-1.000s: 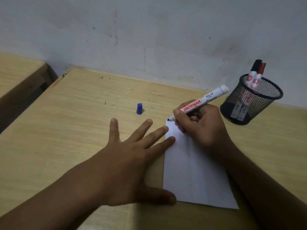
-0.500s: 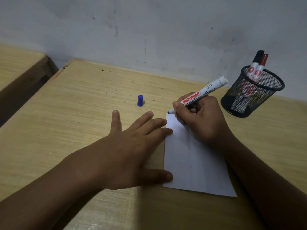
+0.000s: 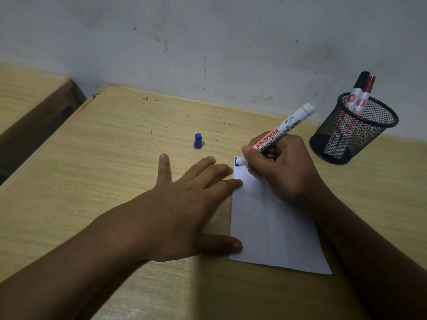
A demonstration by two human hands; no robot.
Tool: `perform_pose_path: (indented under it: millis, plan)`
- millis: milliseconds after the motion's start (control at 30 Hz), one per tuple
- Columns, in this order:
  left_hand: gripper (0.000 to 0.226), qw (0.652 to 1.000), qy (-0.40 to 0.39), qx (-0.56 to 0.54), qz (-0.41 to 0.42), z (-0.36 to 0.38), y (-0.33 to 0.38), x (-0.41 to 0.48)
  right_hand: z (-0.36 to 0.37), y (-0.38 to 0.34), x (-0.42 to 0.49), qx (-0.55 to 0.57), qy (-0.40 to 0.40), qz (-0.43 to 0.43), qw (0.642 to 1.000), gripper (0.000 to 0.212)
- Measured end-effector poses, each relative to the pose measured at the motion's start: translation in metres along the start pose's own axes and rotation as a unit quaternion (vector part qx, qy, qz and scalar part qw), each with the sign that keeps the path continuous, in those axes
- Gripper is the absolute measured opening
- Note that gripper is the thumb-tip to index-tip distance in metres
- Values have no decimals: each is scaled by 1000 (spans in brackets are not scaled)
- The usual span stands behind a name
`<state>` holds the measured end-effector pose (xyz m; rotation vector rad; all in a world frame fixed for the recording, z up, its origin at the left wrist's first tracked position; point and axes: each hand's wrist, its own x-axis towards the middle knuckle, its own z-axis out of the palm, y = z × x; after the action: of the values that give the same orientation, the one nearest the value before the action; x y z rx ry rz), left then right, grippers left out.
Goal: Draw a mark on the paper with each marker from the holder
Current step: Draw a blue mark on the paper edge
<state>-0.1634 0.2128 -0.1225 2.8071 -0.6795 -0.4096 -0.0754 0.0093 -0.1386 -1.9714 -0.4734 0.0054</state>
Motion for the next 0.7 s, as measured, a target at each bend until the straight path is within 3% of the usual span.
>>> perform_pose_path:
  millis: [167,300,400,467,500,600,700]
  plan:
    - [90,999,41,6,14,-1,1,1,-11,-6,4,157,92,47,982,19]
    - [88,996,89,-26,17,-7,6,-2,-24,-26,2,199,154,23,968,23]
    - [63,956,239,-166,-26,-12,5,1,-30,-39,-2,196,165,24,966,20]
    - [48,920,348,-160,-84,-20,-4,13,-33,-46,-6,194,164,30,967,20]
    - [45,914,361,-139,-118,-27,-10,21,-35,-49,-8,194,162,29,967,19]
    - [41,937,262,-143,-181,-46,-26,36,-40,-63,-16,184,162,33,969,18]
    - [19,952,212,-107,-193,-53,-25,41,-44,-77,-28,173,159,32,972,17]
